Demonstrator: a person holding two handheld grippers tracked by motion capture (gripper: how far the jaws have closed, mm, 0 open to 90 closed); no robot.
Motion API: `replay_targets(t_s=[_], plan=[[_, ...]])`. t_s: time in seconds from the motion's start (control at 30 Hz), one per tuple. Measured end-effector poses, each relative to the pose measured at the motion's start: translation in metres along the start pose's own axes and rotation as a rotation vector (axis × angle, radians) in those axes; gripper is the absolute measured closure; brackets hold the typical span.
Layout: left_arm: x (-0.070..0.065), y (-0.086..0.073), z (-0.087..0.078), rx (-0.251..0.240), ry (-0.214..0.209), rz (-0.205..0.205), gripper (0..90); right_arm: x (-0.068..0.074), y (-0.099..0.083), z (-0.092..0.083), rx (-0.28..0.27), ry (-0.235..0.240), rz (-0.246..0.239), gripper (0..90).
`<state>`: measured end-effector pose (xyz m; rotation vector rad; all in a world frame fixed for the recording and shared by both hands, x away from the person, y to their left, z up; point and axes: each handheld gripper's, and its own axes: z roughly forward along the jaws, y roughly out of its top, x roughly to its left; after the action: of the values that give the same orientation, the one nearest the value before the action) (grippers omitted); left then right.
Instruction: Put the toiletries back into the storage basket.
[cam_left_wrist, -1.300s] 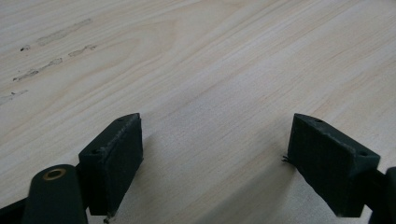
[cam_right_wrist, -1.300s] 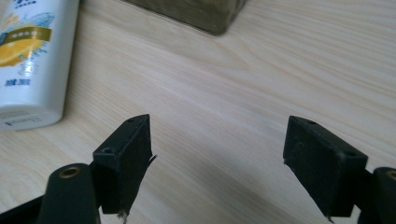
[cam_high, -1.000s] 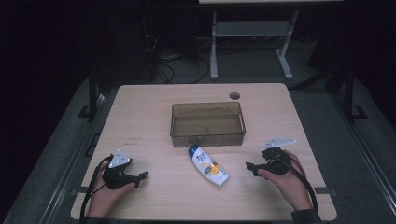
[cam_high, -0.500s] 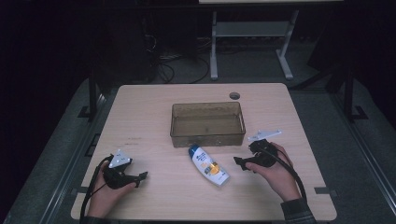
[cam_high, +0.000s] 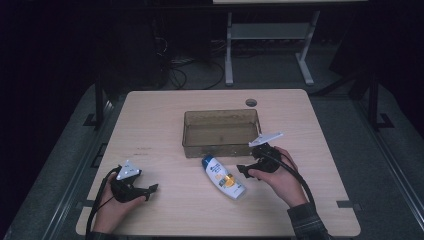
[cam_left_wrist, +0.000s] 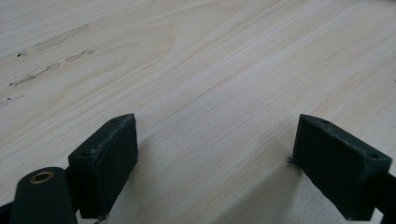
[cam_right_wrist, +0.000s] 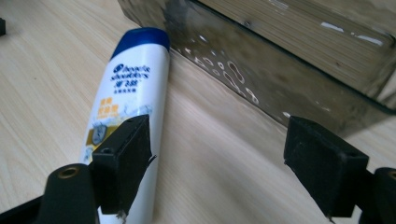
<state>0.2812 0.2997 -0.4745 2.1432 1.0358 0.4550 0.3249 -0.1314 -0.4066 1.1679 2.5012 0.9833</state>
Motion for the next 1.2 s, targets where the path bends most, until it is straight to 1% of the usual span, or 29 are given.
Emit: replay_targets(t_s=[0.27,0.5,0.57,0.83,1.03,1.2], plan=[[0.0,0.0,0.0,-0.001,-0.004,0.002,12.9,0.009,0.015,0.013,0.012,0.02,-0.019,22.8],[0.0,0.0,0.0,-0.001,-0.005,0.002,13.0,0.019,0.028,0.024,0.039,0.038,-0.04,22.2],[0.0,0.0,0.0,-0.001,-0.005,0.001,13.0,0.021,0.031,0.027,0.039,0.047,-0.043,22.3],[0.0,0.0,0.0,-0.001,-0.006,0.0,12.9,0.032,0.041,0.043,0.07,0.067,-0.064,22.2],[0.0,0.0,0.0,-0.001,-0.006,-0.001,12.9,0.039,0.048,0.052,0.092,0.078,-0.079,21.9],[0.0,0.0,0.0,-0.002,-0.008,0.0,13.0,0.042,0.05,0.06,0.113,0.082,-0.08,21.9]])
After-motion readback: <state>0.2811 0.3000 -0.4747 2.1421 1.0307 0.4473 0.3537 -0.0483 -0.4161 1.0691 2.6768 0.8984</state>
